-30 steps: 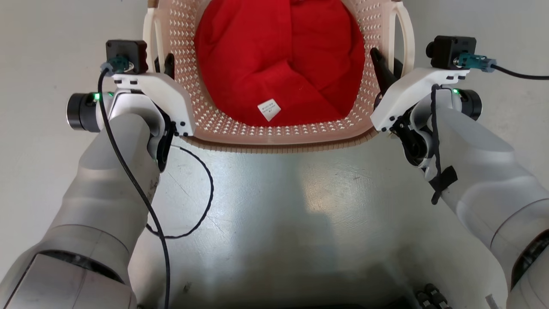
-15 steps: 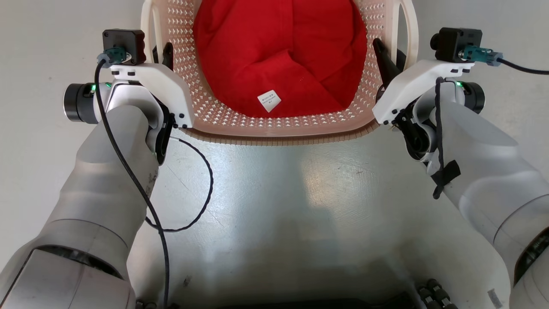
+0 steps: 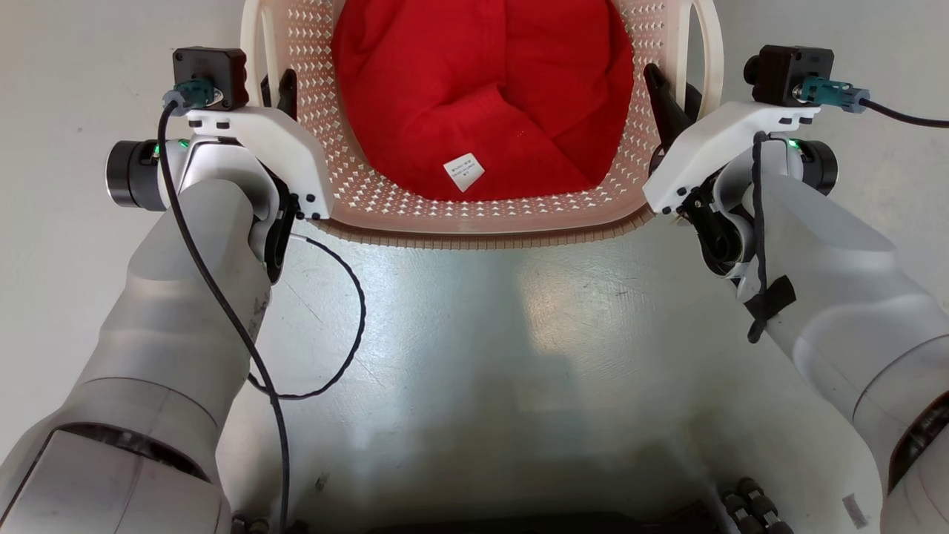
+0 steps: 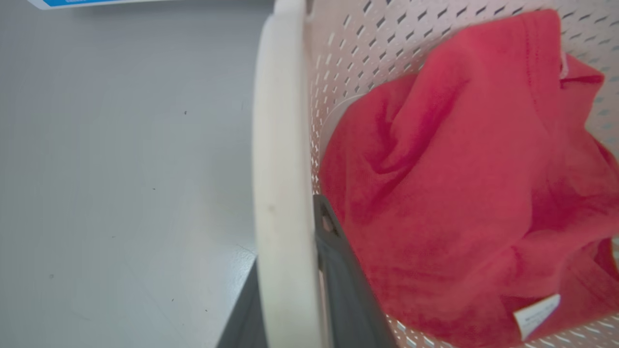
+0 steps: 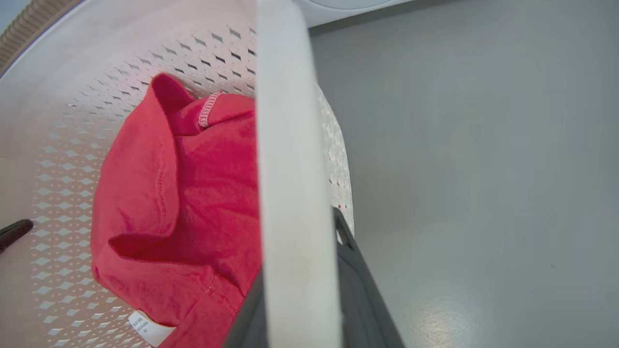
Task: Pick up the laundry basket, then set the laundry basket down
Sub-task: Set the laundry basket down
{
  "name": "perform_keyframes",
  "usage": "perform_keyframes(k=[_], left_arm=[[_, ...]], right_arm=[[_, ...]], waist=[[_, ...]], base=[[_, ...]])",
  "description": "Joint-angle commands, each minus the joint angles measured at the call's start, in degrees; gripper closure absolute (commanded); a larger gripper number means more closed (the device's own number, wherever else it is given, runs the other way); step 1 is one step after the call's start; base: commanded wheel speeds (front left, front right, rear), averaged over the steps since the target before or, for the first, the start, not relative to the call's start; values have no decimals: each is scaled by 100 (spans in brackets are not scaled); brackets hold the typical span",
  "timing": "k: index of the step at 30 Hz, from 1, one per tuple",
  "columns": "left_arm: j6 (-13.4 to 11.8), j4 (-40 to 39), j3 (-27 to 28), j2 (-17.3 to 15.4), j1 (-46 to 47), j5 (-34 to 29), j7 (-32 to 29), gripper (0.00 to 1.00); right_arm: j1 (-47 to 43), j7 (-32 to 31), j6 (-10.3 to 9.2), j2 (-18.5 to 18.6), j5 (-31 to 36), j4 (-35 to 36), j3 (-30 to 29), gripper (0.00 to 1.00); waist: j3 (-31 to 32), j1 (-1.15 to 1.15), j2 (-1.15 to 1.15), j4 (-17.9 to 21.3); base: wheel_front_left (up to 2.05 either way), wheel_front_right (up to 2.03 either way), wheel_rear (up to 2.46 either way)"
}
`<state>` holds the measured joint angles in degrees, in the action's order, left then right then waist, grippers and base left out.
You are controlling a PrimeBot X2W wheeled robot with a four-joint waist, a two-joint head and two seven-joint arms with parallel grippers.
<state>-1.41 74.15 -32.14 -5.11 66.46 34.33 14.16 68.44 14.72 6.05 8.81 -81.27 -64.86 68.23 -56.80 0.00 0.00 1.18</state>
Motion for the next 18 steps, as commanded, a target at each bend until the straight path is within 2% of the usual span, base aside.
perform_keyframes(k=[1,4,5,6,7,8,9,10,18], left_arm=[[-41,-57,42,-262,74,-44,83,100],[-46,-57,36,-257,79,-49,84,100],[-49,-56,34,-255,80,-50,84,100],[-53,-56,32,-249,78,-51,84,94],[-59,-56,30,-241,75,-52,84,77],[-64,-55,27,-234,69,-52,84,77],[-68,-54,23,-228,65,-51,84,4],[-69,-52,21,-224,61,-48,84,0],[-66,-40,-1,-217,54,-16,84,0]], right_arm=[[-259,22,144,-125,-38,148,64,100],[-251,24,144,-133,-45,138,61,100],[-250,24,144,-135,-47,134,60,93],[-250,25,144,-138,-47,128,60,85],[-252,25,144,-140,-48,121,60,67],[-253,25,144,-143,-46,114,61,56],[-254,26,144,-146,-45,106,62,47],[-255,26,144,-149,-42,95,63,0],[-261,27,144,-179,-54,3,46,0]], waist=[[-9,0,0,6],[-21,0,0,14],[-24,0,0,15],[-24,0,0,14],[-24,0,0,14],[-23,0,0,13],[-22,0,0,12],[-21,0,0,11],[-8,0,0,12]], base=[[0,0,0],[0,0,0],[0,0,0],[0,0,0],[0,0,0],[0,0,0],[0,0,0],[0,0,0],[0,0,0]])
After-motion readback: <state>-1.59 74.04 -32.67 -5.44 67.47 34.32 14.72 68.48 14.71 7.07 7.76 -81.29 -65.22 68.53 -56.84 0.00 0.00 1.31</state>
